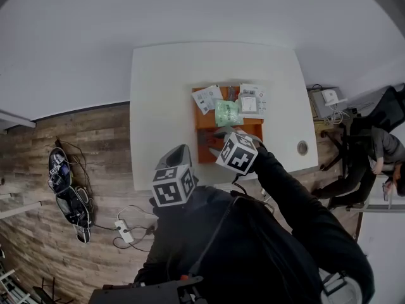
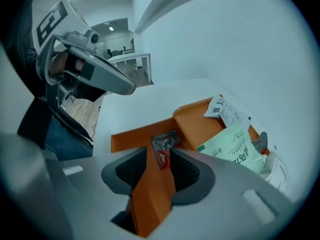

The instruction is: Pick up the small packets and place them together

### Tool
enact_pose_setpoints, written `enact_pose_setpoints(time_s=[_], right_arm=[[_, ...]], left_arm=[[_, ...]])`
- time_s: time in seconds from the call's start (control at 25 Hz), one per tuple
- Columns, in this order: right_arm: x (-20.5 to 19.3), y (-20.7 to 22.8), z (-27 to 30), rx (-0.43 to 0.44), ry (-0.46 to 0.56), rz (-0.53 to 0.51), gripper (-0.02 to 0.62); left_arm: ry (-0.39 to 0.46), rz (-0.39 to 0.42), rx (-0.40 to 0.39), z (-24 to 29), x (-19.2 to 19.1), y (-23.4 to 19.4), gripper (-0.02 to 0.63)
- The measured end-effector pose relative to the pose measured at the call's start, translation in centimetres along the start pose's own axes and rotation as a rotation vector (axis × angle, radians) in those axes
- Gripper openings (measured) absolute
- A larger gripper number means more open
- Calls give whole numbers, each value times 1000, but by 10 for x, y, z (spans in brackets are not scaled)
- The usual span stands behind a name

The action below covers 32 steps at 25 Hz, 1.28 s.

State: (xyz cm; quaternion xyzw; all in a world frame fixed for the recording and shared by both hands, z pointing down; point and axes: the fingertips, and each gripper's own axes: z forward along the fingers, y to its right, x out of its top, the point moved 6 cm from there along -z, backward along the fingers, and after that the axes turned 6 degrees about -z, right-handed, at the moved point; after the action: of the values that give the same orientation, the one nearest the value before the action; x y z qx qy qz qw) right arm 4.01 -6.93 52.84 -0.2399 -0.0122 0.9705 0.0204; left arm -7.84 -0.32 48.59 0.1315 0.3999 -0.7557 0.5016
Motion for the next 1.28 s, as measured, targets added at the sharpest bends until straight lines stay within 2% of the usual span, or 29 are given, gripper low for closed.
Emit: enact_pose_setpoints(time_s=[0.2, 0.64, 1.08, 1.28], right_arm=[[-4, 2, 15, -31, -17, 63, 121], [-5, 2, 40, -103, -135, 70, 135], [-1, 7, 41, -69, -194, 159, 135], [-1, 5, 39, -34, -204, 180, 95]], left_arm=[[-9, 1, -1, -1, -2, -2, -2], [-29, 15, -16, 0, 4, -12, -2], [-37, 25, -43, 6, 7, -9, -2], [-33, 19, -40, 5, 7, -10, -2]])
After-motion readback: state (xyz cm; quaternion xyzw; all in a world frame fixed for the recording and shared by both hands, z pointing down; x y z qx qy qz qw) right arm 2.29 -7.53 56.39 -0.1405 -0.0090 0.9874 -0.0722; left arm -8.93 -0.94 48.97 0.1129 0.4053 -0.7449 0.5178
